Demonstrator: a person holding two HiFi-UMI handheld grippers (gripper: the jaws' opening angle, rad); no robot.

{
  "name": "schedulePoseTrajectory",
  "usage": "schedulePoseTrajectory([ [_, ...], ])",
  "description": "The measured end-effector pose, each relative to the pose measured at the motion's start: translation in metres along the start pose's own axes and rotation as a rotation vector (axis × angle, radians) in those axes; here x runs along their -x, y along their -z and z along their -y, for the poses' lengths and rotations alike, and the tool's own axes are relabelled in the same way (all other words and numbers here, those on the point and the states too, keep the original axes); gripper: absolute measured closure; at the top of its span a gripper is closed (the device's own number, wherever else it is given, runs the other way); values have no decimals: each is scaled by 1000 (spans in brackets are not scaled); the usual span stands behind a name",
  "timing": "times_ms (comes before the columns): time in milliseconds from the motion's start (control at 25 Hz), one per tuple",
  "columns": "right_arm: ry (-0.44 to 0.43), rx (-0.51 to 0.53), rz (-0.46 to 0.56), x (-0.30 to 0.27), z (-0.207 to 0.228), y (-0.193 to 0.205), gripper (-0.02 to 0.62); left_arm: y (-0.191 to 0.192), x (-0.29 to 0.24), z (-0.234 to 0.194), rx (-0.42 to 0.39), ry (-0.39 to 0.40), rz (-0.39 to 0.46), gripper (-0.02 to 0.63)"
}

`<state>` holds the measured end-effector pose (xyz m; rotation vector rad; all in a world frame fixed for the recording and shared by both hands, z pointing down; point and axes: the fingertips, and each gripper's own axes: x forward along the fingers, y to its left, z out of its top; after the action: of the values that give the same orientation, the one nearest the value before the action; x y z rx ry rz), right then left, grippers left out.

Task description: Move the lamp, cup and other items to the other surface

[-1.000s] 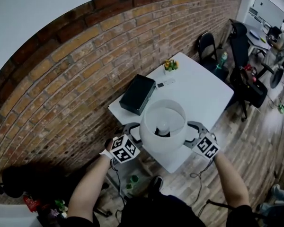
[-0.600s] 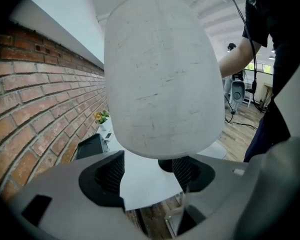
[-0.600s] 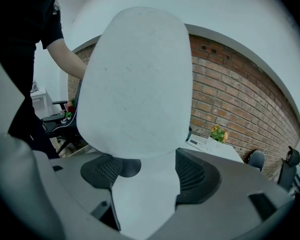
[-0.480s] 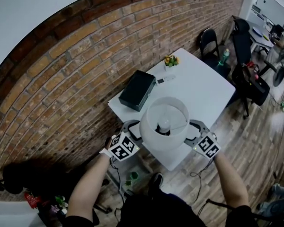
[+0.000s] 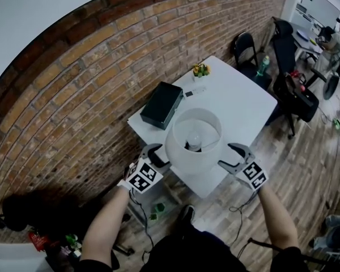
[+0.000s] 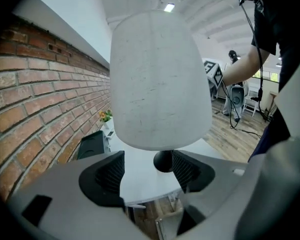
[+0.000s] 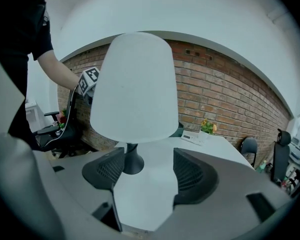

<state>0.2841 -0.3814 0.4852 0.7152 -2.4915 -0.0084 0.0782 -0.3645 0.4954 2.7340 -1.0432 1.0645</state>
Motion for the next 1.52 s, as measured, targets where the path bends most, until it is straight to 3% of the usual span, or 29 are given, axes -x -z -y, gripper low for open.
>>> schedulePoseTrajectory([
  [200, 43, -64, 24, 21, -20, -4, 313, 7, 40, 19, 91, -31, 65, 314],
  [360, 69, -52, 36, 32, -58, -19, 363, 28, 88, 32, 188, -125, 111, 341],
  [480, 84, -33, 61, 38, -100, -35, 405, 48, 132, 48, 271, -193, 151, 364],
  [600, 88, -31, 104, 48, -150, -52, 405, 70, 182, 75, 324, -254, 173, 409],
  [800, 110, -91, 164, 71, -224, -84, 446, 93, 270, 115, 402, -364, 235, 503],
  [1080, 38, -21, 148, 72, -318, -106, 484, 125, 345, 169, 507, -444, 298, 571],
  [1280, -12, 26, 147, 62, -357, -127, 537, 138, 377, 190, 567, -487, 346, 589],
  [1520, -126, 60, 153, 38, -389, -119, 535, 167, 376, 216, 580, -536, 289, 588],
])
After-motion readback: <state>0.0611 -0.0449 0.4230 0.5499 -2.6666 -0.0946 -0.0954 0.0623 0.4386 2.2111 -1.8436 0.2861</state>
